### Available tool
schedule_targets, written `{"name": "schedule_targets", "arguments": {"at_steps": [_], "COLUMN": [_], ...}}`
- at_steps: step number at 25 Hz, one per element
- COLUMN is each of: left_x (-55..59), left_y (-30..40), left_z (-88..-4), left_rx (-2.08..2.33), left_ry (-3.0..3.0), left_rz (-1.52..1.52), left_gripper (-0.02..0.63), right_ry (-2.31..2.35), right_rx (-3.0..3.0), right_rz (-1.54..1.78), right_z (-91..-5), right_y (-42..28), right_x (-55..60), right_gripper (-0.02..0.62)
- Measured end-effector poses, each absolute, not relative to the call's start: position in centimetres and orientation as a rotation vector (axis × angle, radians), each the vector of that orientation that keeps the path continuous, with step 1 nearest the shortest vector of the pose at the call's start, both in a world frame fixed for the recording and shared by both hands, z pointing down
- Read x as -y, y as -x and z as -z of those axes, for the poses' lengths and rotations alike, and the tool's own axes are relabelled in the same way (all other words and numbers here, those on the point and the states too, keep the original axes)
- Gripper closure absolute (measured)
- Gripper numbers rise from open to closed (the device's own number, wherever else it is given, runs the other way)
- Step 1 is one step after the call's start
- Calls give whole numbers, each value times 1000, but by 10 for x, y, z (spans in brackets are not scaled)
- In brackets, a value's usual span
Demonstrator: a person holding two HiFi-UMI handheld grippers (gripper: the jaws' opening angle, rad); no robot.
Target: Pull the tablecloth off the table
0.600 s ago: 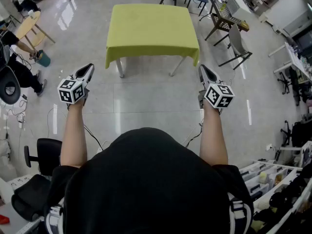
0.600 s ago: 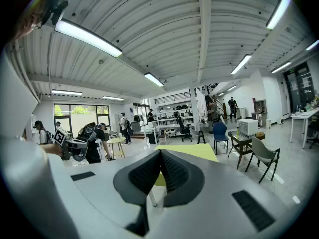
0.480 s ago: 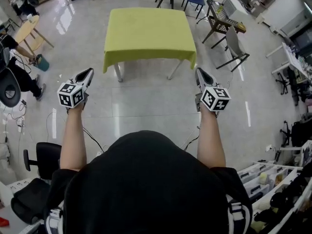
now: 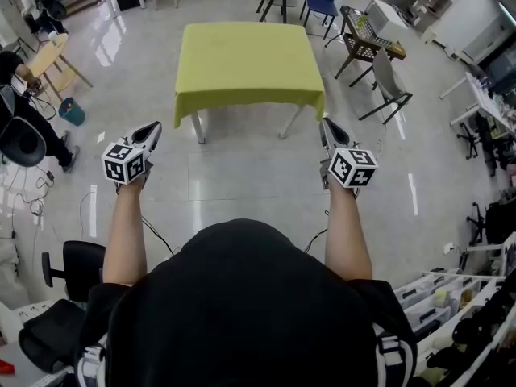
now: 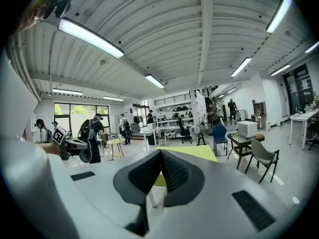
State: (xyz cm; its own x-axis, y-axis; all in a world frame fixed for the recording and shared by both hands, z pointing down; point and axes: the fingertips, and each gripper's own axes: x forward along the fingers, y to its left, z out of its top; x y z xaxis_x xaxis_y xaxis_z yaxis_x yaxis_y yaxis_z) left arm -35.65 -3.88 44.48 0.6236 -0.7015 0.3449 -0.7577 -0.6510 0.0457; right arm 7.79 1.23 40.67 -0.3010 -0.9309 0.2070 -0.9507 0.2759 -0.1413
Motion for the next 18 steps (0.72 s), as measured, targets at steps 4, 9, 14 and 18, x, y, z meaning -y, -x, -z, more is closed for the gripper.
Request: {"name": "schedule_targets", "arguments": {"at_steps": [4, 9, 14, 18], "left_x": [38, 34, 38, 38], "left_y": [359, 365, 368, 365], "left_z": [-443, -438, -435, -438], "left_rx": [1182, 1165, 1147, 1127], "left_ry": [-2679, -2692, -2691, -2693], "left_rz": [-437, -398, -366, -385], "left_gripper": [583, 584, 584, 584], "right_ry": [-1809, -1797, -1800, -1786], "right_rx": [2445, 2433, 2455, 2454], "right_rz": [-361, -326, -304, -295], "right_z": [-404, -397, -386, -387], "right_y": [-64, -59, -56, -53], "right_x": [-16, -26, -28, -23], "right_gripper": [578, 580, 580, 580]}}
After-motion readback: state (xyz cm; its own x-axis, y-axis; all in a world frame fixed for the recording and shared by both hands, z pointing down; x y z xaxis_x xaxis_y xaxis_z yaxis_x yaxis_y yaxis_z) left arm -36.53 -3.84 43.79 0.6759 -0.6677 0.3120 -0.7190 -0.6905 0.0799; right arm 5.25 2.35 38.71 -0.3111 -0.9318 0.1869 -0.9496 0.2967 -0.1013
